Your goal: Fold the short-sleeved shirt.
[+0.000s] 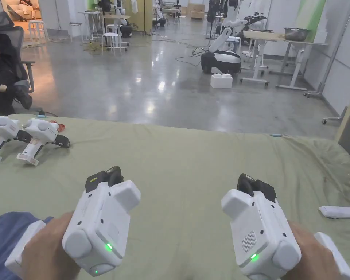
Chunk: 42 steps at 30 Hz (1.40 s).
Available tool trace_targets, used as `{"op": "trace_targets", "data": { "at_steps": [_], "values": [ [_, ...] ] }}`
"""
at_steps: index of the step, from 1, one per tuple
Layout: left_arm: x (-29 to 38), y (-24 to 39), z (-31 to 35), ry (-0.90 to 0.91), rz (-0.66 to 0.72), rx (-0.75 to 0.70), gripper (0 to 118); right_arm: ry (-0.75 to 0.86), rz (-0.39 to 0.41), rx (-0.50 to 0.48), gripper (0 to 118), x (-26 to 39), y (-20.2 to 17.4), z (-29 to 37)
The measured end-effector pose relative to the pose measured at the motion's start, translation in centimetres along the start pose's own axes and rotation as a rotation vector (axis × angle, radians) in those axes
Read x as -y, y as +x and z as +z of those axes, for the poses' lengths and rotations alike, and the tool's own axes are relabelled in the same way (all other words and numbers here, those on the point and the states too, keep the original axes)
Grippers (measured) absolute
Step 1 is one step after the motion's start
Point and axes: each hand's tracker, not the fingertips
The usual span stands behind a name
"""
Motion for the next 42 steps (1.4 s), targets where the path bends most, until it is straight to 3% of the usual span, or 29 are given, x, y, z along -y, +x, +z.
{"op": "trace_targets", "data": {
  "at_steps": [2,4,6,13,15,16,21,26,30,37,42],
  "values": [
    [0.3,0.1,0.1,0.005,-0.016,0.016,0,0.001,0.006,-0.01,0,0.4,0.1,0.1],
    [0.6,-0.4,0.2,-0.018,0.093,0.041,0,-0.004,-0.023,-0.01,0,0.4,0.2,0.3],
    [0.6,-1.1,0.3,-0.041,0.286,0.056,0,-0.021,-0.171,-0.03,0,0.5,0.9,0.5],
    [3.0,-4.3,-0.1,-0.052,1.145,0.149,0,-0.146,-0.998,-0.077,0,1.6,3.2,0.7],
    [3.8,-4.1,-0.4,-0.074,1.276,0.131,0,-0.192,-1.202,-0.071,0,2.5,3.0,0.2],
    [3.9,-4.0,-0.3,-0.085,1.302,0.112,0,-0.202,-1.249,-0.058,0,2.7,2.9,0.3],
    [4.1,-4.5,1.1,-0.086,1.39,0.076,0,-0.22,-1.28,-0.028,0,2.7,2.4,0.6],
    [5.3,-5.6,2.2,-0.151,1.264,0.104,0,-0.232,-1.268,-0.045,0,2.1,2.5,0.8],
    [9.2,-6.5,2.7,-0.203,1.244,0.12,0,-0.227,-1.24,-0.075,0,1.7,2.1,0.7],
    [19.8,-9.5,5.0,-0.49,1.305,0.262,0,-0.237,-1.203,-0.137,0,0.7,0.0,0.3],
    [26.6,-9.4,4.8,-0.787,1.234,0.332,0,-0.258,-1.189,-0.198,0,-0.4,-2.2,0.0]
  ]
}}
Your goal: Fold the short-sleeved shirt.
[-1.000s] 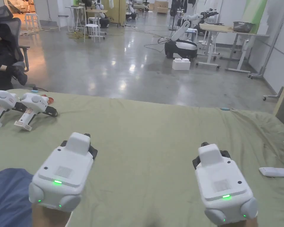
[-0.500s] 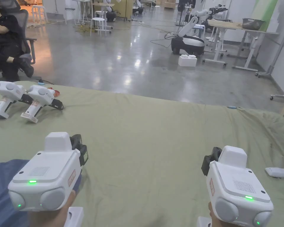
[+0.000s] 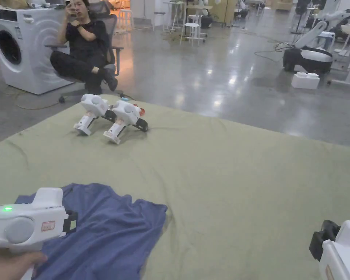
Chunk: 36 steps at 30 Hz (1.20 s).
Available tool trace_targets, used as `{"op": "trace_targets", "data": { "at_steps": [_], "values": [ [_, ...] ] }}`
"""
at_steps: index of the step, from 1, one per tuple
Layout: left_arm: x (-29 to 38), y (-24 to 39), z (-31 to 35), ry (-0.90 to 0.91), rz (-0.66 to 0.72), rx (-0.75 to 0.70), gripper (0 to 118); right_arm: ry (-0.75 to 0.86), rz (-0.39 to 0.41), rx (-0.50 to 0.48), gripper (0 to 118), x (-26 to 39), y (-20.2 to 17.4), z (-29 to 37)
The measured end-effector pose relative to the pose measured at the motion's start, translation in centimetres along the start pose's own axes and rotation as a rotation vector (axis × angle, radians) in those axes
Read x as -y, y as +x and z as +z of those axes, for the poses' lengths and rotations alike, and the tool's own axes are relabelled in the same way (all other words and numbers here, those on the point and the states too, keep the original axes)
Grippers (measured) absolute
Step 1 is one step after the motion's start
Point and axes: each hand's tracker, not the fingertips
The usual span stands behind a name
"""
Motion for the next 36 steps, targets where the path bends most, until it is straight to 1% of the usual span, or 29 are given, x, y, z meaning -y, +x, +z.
{"op": "trace_targets", "data": {
  "at_steps": [2,3,4,5,6,7,8,9,10,12,13,14,15,16,17,19,20,21,22,23,25,28,30,31,35,36],
  "values": [
    [0.3,-1.3,-1.3,-0.055,0.019,0.0,1,-0.017,0.006,-0.007,0,0.6,-0.6,-0.3],
    [0.5,-2.0,-2.0,-0.091,0.03,0.01,4,-0.025,0.009,-0.008,0,0.9,-0.9,-0.4],
    [0.6,-2.4,-2.8,-0.127,0.034,0.011,11,-0.036,0.014,-0.012,0,1.2,-1.1,-0.6],
    [0.6,-2.8,-3.6,-0.133,0.036,0.017,23,-0.047,0.016,-0.016,0,1.4,-1.3,-0.7],
    [0.8,-3.0,-4.3,-0.14,0.042,0.022,44,-0.055,0.016,-0.016,0,1.6,-1.5,-0.9],
    [0.8,-3.0,-5.1,-0.166,0.042,0.023,61,-0.062,0.018,-0.018,0,1.8,-1.6,-1.0],
    [0.9,-3.0,-5.9,-0.196,0.037,0.029,77,-0.067,0.022,-0.019,0,1.9,-1.7,-1.0],
    [1.2,-2.8,-6.5,-0.205,0.032,0.034,89,-0.072,0.025,-0.017,0,2.0,-1.9,-1.1],
    [1.5,-2.7,-7.2,-0.215,0.03,0.037,92,-0.076,0.027,-0.015,0,2.0,-1.9,-1.1],
    [1.9,-2.0,-8.4,-0.248,0.029,0.009,91,-0.083,0.03,-0.015,0,2.1,-1.9,-1.2],
    [2.4,-2.1,-9.2,-0.267,0.027,0.0,89,-0.088,0.034,-0.013,0,2.2,-1.9,-1.2],
    [2.8,-1.8,-9.5,-0.282,0.025,0.005,81,-0.092,0.039,-0.011,0,2.3,-1.9,-1.2],
    [3.2,-1.4,-9.9,-0.291,0.024,0.017,77,-0.097,0.046,-0.01,0,2.4,-1.9,-1.3],
    [3.6,-0.9,-10.2,-0.295,0.017,0.018,76,-0.103,0.05,-0.007,0,2.5,-1.8,-1.4],
    [4.1,-0.9,-10.0,-0.257,-0.029,-0.035,72,-0.107,0.051,-0.006,0,2.6,-1.7,-1.5],
    [4.1,-0.2,-9.9,-0.247,-0.043,-0.032,66,-0.114,0.05,-0.001,0,2.7,-1.7,-1.7],
    [4.0,0.2,-9.7,-0.232,-0.051,-0.018,56,-0.117,0.049,0.001,0,2.8,-1.6,-1.8],
    [4.1,0.2,-8.7,-0.218,-0.061,-0.014,34,-0.12,0.047,0.001,0,2.9,-1.6,-1.8],
    [4.1,0.5,-8.6,-0.203,-0.086,-0.036,15,-0.124,0.045,0.0,0,3.0,-1.7,-1.9],
    [4.2,0.6,-8.7,-0.203,-0.104,-0.057,2,-0.128,0.044,-0.002,0,3.0,-1.8,-2.0],
    [4.6,-0.7,-9.6,-0.208,-0.074,-0.039,1,-0.132,0.043,-0.006,0,3.3,-1.9,-2.0],
    [4.5,-1.4,-9.0,-0.178,-0.055,-0.026,0,-0.135,0.046,-0.01,0,3.5,-2.0,-1.8],
    [4.5,-1.0,-7.8,-0.097,-0.098,-0.044,0,-0.135,0.046,-0.011,0,3.5,-1.9,-1.7],
    [4.3,-1.1,-7.1,-0.058,-0.093,-0.049,0,-0.134,0.046,-0.008,0,3.5,-1.9,-1.6],
    [2.9,-1.6,-4.4,0.095,0.011,-0.052,0,-0.125,0.047,-0.006,0,3.0,-1.5,-1.5],
    [2.6,-1.6,-3.7,0.118,0.011,-0.042,0,-0.12,0.047,-0.007,0,2.9,-1.4,-1.5]
  ]
}}
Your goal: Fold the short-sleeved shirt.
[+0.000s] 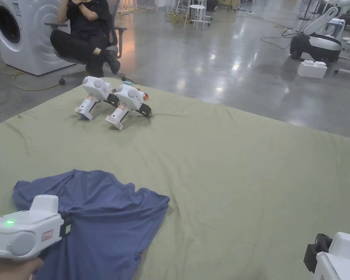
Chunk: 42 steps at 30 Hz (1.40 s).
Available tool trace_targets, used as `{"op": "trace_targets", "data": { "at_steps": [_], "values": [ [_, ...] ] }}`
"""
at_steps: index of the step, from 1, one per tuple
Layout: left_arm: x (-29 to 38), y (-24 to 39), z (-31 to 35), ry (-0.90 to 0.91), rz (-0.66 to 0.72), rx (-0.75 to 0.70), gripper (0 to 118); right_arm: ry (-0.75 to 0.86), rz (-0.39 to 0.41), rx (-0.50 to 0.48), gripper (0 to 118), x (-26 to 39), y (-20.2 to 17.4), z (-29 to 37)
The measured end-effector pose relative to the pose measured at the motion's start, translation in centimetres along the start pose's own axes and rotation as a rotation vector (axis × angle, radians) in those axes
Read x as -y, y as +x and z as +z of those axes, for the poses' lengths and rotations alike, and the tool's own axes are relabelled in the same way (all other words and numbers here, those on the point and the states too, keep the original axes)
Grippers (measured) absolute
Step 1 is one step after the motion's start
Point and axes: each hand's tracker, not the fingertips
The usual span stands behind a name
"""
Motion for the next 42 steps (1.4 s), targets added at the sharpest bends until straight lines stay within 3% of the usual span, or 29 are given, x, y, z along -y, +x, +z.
{"op": "trace_targets", "data": {
  "at_steps": [3,5,12,21,29,38,42],
  "values": [
    [-0.8,0.5,1.6,0.077,-0.057,-0.019,0,0.019,-0.005,0.004,0,-0.4,0.3,0.4],
    [-1.6,-1.4,0.6,0.1,-0.009,0.009,0,0.032,-0.012,0.006,0,-0.8,0.4,0.6],
    [-6.3,-1.0,3.4,0.286,-0.045,0.052,0,0.099,-0.044,0.014,0,-2.4,1.4,1.9],
    [-12.8,10.4,12.6,0.492,-0.174,0.223,0,0.177,-0.069,0.034,0,-4.2,4.1,4.4],
    [-14.4,21.7,15.8,0.532,-0.265,0.462,0,0.211,-0.112,0.095,0,-3.9,8.5,6.8],
    [-8.5,35.4,15.3,0.425,-0.35,0.754,0,0.2,-0.143,0.185,0,-2.2,13.7,9.4],
    [-3.2,40.1,13.9,0.287,-0.376,0.855,0,0.185,-0.148,0.214,0,-1.2,15.3,10.3]
  ]
}}
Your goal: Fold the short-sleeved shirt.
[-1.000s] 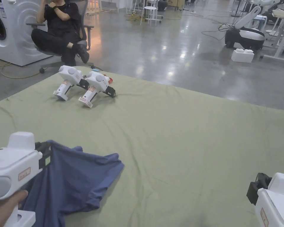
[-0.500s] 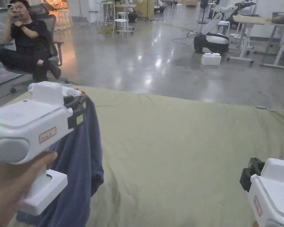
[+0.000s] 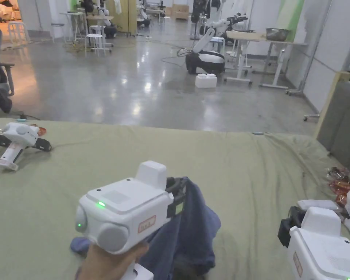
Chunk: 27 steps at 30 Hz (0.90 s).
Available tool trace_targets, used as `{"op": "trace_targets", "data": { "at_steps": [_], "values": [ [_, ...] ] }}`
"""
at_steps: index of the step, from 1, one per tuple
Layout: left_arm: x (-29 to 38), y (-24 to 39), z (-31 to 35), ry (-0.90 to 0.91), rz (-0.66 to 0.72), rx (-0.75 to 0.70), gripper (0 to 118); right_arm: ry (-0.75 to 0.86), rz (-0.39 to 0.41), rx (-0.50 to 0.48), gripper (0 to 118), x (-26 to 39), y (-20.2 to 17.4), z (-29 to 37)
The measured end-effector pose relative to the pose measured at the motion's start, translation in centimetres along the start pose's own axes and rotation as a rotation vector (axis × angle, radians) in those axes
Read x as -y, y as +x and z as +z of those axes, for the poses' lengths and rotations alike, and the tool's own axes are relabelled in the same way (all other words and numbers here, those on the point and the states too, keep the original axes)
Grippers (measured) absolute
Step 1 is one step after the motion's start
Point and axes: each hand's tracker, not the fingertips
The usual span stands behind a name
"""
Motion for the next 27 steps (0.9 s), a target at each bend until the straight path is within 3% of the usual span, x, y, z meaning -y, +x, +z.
{"op": "trace_targets", "data": {
  "at_steps": [7,10,12,14,18,24,26,27],
  "values": [
    [8.6,1.5,-3.2,-0.171,0.043,0.063,5,-0.043,-0.001,0.029,0,1.7,1.4,0.4],
    [9.7,1.3,-2.6,-0.181,0.076,0.048,32,-0.062,0.005,0.023,0,2.2,1.2,0.2],
    [9.6,0.1,-2.1,-0.168,0.085,-0.004,68,-0.068,0.008,0.011,0,2.4,0.8,0.1],
    [8.7,-0.9,-0.8,-0.112,0.084,-0.057,78,-0.068,0.011,-0.002,0,2.4,0.3,-0.1],
    [6.2,-3.4,1.8,-0.016,0.074,-0.218,72,-0.046,0.019,-0.037,0,1.5,-1.5,-0.2],
    [4.2,-6.2,5.7,0.078,0.038,-0.452,17,0.026,0.035,-0.094,0,0.0,-4.9,0.4],
    [4.1,-7.0,6.7,0.085,0.03,-0.495,2,0.052,0.035,-0.108,0,-0.3,-5.9,0.5],
    [4.1,-7.3,7.2,0.095,0.035,-0.51,0,0.063,0.035,-0.115,0,-0.4,-6.4,0.7]
  ]
}}
